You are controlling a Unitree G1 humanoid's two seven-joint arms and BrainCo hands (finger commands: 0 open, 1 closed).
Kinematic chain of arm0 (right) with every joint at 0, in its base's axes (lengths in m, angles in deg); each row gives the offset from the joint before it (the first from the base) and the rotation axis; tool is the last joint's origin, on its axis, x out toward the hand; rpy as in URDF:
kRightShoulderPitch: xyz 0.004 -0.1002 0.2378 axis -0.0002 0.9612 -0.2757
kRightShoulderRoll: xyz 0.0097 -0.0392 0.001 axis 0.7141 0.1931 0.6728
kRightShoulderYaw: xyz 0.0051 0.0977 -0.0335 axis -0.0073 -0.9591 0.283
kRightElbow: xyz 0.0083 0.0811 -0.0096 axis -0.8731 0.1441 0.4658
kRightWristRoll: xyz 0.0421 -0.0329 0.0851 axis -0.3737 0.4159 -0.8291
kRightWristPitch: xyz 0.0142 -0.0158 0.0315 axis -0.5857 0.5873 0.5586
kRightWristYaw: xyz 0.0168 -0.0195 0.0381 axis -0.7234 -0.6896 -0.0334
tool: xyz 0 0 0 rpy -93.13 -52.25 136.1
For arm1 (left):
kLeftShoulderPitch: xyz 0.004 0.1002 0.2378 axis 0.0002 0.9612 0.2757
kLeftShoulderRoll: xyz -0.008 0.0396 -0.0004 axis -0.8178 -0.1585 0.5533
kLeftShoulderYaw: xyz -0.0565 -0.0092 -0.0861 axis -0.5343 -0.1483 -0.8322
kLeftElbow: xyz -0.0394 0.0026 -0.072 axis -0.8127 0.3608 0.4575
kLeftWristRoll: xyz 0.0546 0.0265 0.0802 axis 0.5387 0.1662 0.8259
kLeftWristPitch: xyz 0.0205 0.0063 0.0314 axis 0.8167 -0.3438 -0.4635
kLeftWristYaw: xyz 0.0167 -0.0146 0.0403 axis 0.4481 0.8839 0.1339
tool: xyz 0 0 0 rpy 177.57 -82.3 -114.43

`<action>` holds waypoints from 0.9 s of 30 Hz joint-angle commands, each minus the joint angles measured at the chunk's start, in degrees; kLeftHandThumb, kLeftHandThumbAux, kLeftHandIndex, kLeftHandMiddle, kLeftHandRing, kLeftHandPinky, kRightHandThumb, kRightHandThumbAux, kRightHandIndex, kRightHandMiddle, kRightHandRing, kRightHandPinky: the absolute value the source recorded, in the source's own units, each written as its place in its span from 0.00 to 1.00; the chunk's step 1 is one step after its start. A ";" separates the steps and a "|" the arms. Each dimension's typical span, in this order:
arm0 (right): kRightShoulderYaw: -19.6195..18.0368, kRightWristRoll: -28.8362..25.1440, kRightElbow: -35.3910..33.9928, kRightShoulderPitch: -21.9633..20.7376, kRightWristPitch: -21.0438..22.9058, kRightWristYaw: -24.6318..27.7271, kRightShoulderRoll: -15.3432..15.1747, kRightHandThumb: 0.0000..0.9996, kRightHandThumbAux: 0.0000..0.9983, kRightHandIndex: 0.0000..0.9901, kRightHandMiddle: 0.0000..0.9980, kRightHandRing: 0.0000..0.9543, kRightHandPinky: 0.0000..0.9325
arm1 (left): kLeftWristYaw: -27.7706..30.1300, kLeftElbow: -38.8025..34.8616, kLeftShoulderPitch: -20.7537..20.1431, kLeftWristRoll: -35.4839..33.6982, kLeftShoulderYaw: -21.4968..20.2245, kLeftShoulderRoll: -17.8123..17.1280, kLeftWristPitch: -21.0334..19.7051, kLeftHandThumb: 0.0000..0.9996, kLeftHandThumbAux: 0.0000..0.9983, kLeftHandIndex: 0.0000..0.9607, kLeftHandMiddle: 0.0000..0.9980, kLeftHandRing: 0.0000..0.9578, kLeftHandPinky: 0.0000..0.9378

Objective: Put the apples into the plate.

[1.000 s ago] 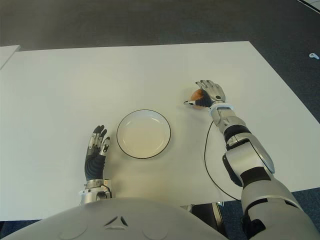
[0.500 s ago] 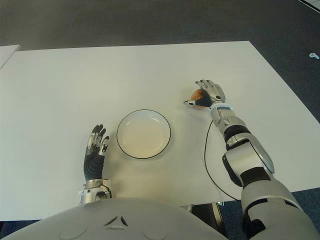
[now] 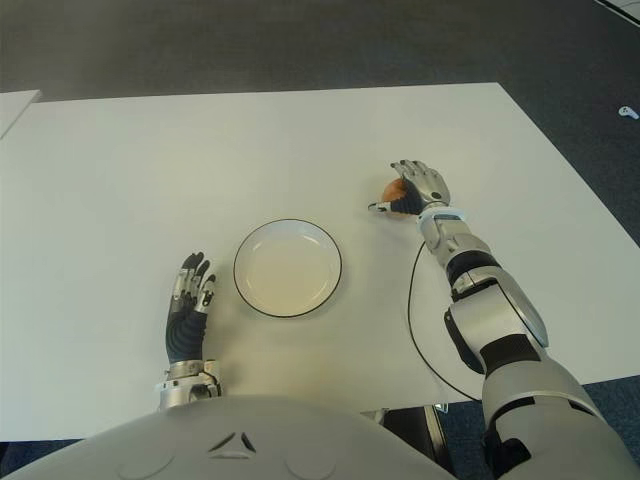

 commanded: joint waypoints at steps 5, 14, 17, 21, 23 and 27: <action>0.72 0.26 1.79 2.86 0.33 0.46 1.35 0.30 0.44 0.00 0.00 0.00 0.06 | 1.10 2.43 -0.77 -0.54 -0.84 1.29 -0.44 0.12 0.55 0.01 0.00 0.00 0.00; 0.86 0.44 1.77 2.91 -0.39 -0.89 1.05 0.35 0.48 0.03 0.01 0.01 0.06 | 1.44 1.61 -0.17 -1.49 -0.99 1.36 -1.95 0.13 0.53 0.02 0.01 0.00 0.00; 1.08 0.66 1.80 2.87 -0.49 -1.37 0.99 0.37 0.48 0.06 0.02 0.01 0.06 | 1.58 0.98 0.18 -1.48 -0.90 1.22 -2.55 0.13 0.54 0.02 0.01 0.00 0.00; 1.42 1.02 1.81 2.85 -0.83 -2.66 0.93 0.38 0.50 0.18 0.05 0.02 0.06 | 1.32 0.14 0.66 -0.48 -0.46 1.44 -2.10 0.14 0.54 0.01 0.00 0.00 0.00; 1.53 1.09 1.82 2.81 -1.14 -3.41 0.88 0.40 0.51 0.25 0.07 0.04 0.08 | 1.04 -0.05 0.62 0.33 -0.26 1.61 -1.49 0.14 0.54 0.01 0.00 0.00 0.00; 1.64 1.04 2.27 2.61 -1.29 -4.30 1.00 0.58 0.63 0.37 0.13 0.09 0.12 | 0.98 0.12 0.51 0.78 -0.29 1.77 -0.19 0.13 0.55 0.02 0.00 0.00 0.00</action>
